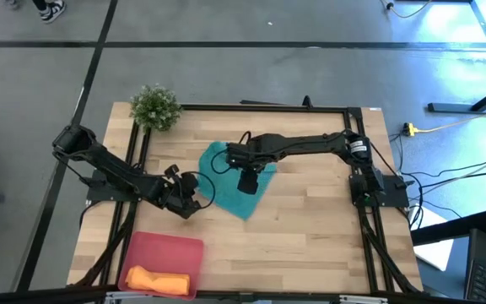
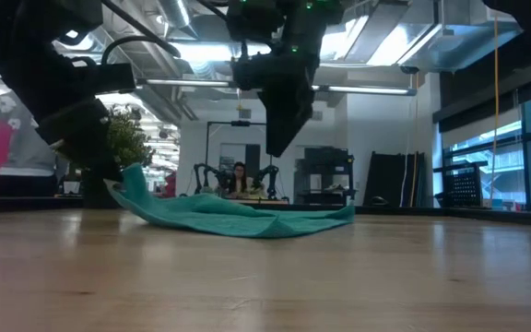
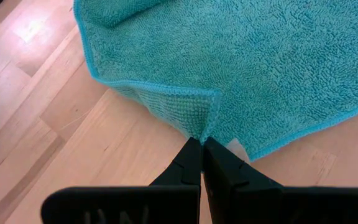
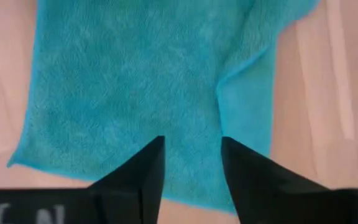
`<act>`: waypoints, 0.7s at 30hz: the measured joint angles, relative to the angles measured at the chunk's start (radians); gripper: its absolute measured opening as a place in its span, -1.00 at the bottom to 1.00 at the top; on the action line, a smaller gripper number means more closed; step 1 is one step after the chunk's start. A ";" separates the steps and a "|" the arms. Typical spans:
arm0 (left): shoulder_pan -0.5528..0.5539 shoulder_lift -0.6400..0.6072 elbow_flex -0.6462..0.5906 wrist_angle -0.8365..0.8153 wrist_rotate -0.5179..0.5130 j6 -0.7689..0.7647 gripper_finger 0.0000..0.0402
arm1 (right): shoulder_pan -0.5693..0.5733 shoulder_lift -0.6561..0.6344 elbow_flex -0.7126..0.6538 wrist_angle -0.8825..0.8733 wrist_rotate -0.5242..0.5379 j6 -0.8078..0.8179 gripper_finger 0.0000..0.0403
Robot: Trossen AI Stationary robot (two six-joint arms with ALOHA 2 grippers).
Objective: Roll microfiber towels into tight, uniform cylinder then place into a basket
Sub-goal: Fold the blue microfiber cloth
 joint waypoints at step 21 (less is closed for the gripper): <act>0.000 0.000 0.000 -0.015 0.033 0.000 -1.00 | 0.304 -0.012 -0.324 0.431 -0.063 -0.264 -0.15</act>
